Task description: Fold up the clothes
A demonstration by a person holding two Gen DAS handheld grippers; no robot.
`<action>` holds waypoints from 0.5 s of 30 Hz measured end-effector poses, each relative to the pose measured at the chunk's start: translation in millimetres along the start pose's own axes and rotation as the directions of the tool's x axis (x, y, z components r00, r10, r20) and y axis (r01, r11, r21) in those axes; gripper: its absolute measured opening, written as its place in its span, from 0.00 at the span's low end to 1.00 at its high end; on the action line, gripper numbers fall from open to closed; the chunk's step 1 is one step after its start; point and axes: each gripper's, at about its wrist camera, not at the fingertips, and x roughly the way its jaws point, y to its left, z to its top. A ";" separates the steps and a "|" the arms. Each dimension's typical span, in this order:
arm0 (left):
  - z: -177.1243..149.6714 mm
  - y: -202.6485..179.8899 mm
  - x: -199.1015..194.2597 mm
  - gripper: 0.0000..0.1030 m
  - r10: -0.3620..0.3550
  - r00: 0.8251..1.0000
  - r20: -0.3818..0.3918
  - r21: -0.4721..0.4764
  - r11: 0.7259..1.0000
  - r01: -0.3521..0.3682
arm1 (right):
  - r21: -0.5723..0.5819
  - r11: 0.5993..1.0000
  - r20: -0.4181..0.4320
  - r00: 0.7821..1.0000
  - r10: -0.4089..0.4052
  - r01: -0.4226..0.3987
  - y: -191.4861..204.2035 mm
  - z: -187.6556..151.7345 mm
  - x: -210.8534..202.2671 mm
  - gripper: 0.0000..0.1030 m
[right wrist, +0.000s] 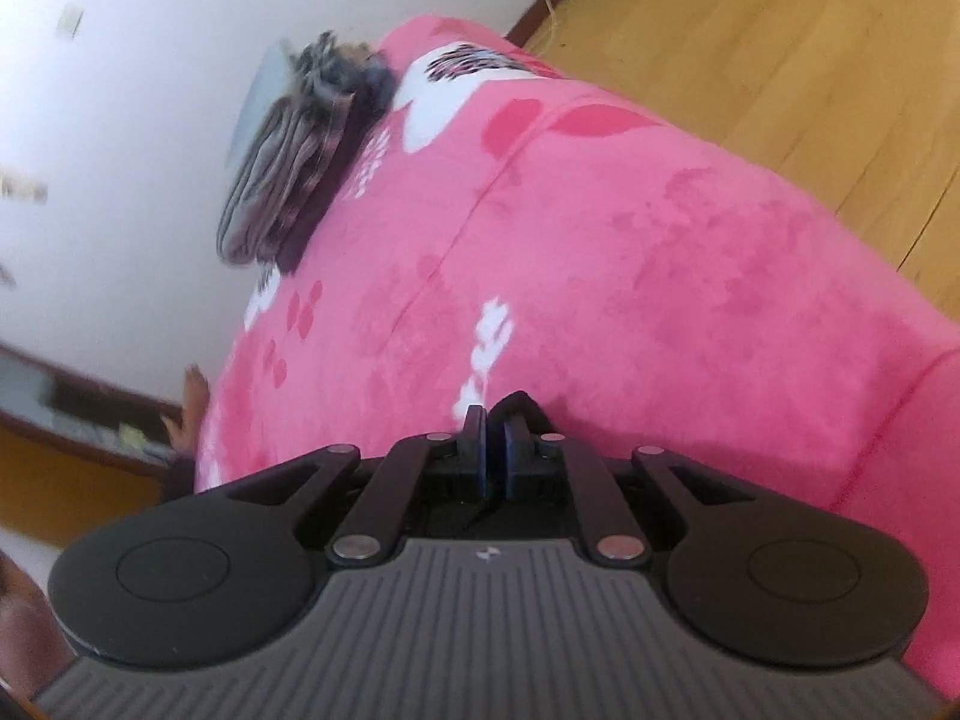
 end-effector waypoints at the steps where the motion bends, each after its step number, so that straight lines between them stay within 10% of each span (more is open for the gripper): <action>1: 1.2 5.6 0.4 0.08 -0.025 1.000 -0.006 -0.040 0.999 0.024 | 0.047 0.999 -0.007 1.000 0.021 -0.021 -5.7 3.3 3.0 0.06; 4: -1.1 22.4 -3.5 0.34 -0.122 0.992 0.020 -0.172 0.977 0.123 | 0.152 0.985 0.006 0.996 0.085 -0.085 -19.6 9.9 5.1 0.16; 6: -3.4 32.8 -7.0 0.47 -0.186 0.981 0.053 -0.252 0.948 0.194 | 0.166 0.978 0.064 0.991 0.118 -0.127 -23.9 9.1 -5.1 0.43; 9: -4.9 31.6 -15.3 0.49 -0.171 0.981 0.097 -0.254 0.948 0.191 | 0.140 0.975 0.124 0.980 0.157 -0.174 -23.4 3.5 -22.6 0.47; 13: -13.4 10.5 -36.3 0.54 -0.082 0.980 0.180 -0.115 0.988 0.104 | -0.140 0.977 0.087 0.981 0.175 -0.162 19.1 -23.7 -40.4 0.46; 15: -20.1 0.4 -38.0 0.55 -0.069 0.982 0.176 -0.052 0.995 0.079 | -0.408 0.905 -0.002 0.991 0.133 -0.122 58.8 -52.1 -37.2 0.37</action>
